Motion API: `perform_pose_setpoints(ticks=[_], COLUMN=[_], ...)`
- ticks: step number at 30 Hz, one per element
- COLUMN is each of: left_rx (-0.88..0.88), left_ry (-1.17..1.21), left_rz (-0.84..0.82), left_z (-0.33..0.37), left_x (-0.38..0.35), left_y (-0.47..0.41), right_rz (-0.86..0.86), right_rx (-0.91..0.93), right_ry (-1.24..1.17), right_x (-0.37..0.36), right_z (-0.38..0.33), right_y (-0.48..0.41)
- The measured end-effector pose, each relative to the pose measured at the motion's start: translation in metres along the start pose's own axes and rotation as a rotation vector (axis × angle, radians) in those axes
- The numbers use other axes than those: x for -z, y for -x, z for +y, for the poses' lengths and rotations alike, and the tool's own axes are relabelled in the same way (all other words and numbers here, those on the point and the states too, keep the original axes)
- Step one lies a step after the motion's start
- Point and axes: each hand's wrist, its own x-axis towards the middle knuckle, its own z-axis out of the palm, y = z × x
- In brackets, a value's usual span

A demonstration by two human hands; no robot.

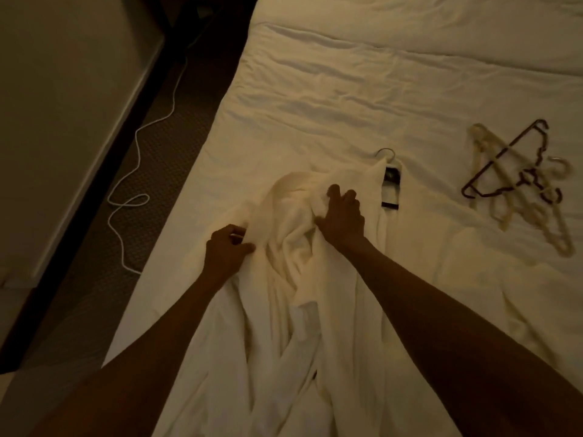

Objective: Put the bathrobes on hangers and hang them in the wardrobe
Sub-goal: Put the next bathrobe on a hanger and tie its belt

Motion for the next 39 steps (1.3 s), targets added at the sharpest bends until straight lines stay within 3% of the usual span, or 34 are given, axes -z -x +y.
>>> perform_pose_setpoints(ticks=[2,4,7,9,12,15,20,22,25,27,31,36,39], left_rx=[-0.025,-0.179,-0.4,-0.329,-0.067,0.032,0.372,0.363,0.209,0.14,0.123,0.095,0.109], left_ry=[-0.108,-0.262,-0.18,0.063,0.376,0.226,0.25,0.215,0.069,-0.009,0.129,0.415,0.426], left_rz=[0.113,0.222,0.326,0.183,-0.165,-0.33,-0.335,-0.385,-0.496,-0.46,-0.322,-0.371,-0.407], left_z=[0.004,0.019,0.059,0.09,0.127,0.132,0.102,0.091,0.085,0.084,0.083,0.084,0.092], left_x=[-0.008,-0.025,-0.051,-0.067,-0.096,-0.122,-0.125,-0.119,-0.113,-0.116,-0.117,-0.086,-0.053], left_y=[0.006,0.015,0.02,0.012,0.001,-0.011,-0.016,-0.018,-0.014,-0.013,-0.007,0.0,0.007], right_rz=[0.013,0.029,0.049,0.072,0.104,0.115,0.158,0.152,0.117,0.094,0.111,0.135,0.156], right_rx=[0.043,0.055,0.095,0.119,0.099,0.087,0.055,0.048,0.062,0.063,0.065,0.06,0.017], right_ry=[-0.017,-0.2,-0.412,-0.459,-0.456,-0.501,-0.587,-0.599,-0.603,-0.621,-0.677,-0.681,-0.694], right_x=[0.005,0.018,0.049,0.069,0.088,0.09,0.084,0.082,0.084,0.084,0.082,0.083,0.086], right_z=[0.014,0.029,0.051,0.069,0.097,0.111,0.109,0.111,0.115,0.115,0.109,0.099,0.091], right_y=[-0.005,-0.004,0.002,0.01,0.018,0.022,0.024,0.023,0.02,0.02,0.022,0.025,0.028])
